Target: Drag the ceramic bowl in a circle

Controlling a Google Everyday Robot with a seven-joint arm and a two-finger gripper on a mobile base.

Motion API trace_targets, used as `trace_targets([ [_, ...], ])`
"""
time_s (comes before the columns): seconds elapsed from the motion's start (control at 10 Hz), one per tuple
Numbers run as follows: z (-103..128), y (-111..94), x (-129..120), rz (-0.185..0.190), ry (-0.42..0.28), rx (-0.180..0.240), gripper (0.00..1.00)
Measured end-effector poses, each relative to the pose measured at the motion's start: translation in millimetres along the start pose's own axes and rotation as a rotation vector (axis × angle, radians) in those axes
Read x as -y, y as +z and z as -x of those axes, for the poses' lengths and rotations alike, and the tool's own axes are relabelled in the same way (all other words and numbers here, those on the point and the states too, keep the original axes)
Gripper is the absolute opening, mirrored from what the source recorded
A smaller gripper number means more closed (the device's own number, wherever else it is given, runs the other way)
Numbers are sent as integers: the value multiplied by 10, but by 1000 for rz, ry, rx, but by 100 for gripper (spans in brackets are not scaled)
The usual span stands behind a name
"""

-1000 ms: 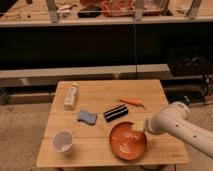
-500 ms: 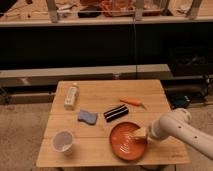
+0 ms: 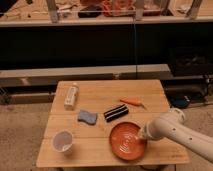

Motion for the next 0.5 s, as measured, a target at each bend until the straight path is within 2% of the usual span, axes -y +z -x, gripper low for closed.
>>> trace_targets([
  [0.1, -20, 8, 34, 4, -6, -2, 12],
  [0.2, -39, 17, 59, 8, -11, -3, 7],
  [0.3, -57, 36, 99, 10, -20, -2, 6],
  [0.5, -81, 58, 144, 10, -27, 0, 10],
])
